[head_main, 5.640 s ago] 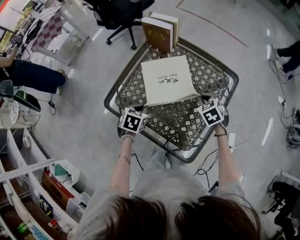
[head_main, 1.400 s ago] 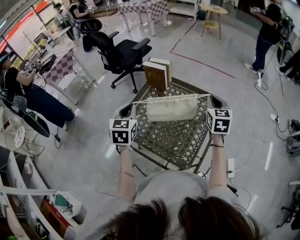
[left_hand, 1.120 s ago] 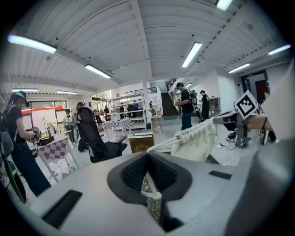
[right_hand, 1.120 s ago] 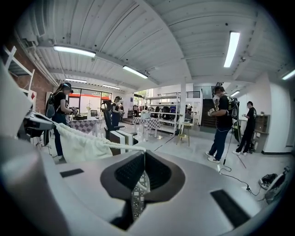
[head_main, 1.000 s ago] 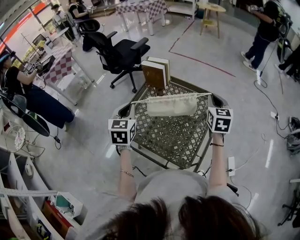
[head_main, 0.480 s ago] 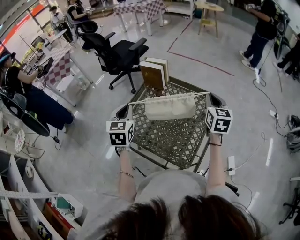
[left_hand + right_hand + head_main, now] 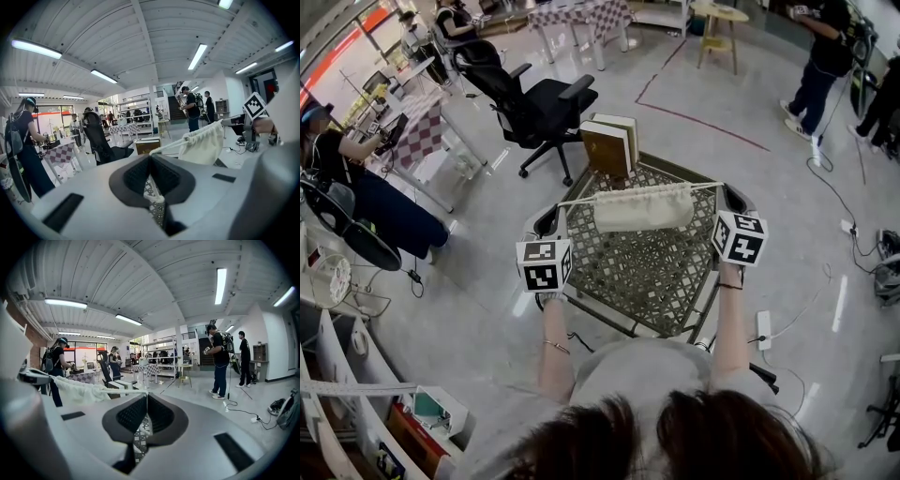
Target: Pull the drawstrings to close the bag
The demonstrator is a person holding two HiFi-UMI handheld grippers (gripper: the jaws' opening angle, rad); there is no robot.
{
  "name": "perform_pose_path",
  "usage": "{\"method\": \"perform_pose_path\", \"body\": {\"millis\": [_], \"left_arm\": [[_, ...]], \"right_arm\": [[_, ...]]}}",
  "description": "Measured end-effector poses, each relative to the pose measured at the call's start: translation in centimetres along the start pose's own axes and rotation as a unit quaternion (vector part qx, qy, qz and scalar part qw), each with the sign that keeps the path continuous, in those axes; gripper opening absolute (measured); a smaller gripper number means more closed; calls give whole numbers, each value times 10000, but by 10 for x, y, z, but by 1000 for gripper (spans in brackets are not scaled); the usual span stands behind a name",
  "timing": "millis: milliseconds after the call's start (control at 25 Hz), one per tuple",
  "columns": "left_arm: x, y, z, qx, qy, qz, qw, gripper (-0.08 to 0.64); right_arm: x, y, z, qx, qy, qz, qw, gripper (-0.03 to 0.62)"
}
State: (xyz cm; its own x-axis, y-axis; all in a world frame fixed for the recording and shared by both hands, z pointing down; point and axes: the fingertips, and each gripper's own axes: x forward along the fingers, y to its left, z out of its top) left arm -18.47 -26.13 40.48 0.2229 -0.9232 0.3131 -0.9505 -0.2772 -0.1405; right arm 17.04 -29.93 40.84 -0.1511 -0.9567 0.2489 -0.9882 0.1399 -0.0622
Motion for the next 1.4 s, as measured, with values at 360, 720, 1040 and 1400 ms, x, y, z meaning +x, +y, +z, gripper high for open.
{"method": "perform_pose_path", "body": {"millis": [360, 720, 1040, 1400], "left_arm": [[1, 3, 3, -128, -100, 55, 9999, 26], [-2, 9, 3, -185, -135, 133, 9997, 26], [-5, 9, 7, -223, -262, 137, 9993, 26], [-7, 9, 9, -279, -352, 136, 9989, 26]], "right_arm": [[-2, -11, 4, 286, -91, -127, 9995, 25], [0, -13, 5, 564, -155, -143, 9982, 25], [-3, -20, 7, 1026, -283, -125, 9942, 25], [-5, -27, 8, 1164, -338, -153, 9925, 25]]}}
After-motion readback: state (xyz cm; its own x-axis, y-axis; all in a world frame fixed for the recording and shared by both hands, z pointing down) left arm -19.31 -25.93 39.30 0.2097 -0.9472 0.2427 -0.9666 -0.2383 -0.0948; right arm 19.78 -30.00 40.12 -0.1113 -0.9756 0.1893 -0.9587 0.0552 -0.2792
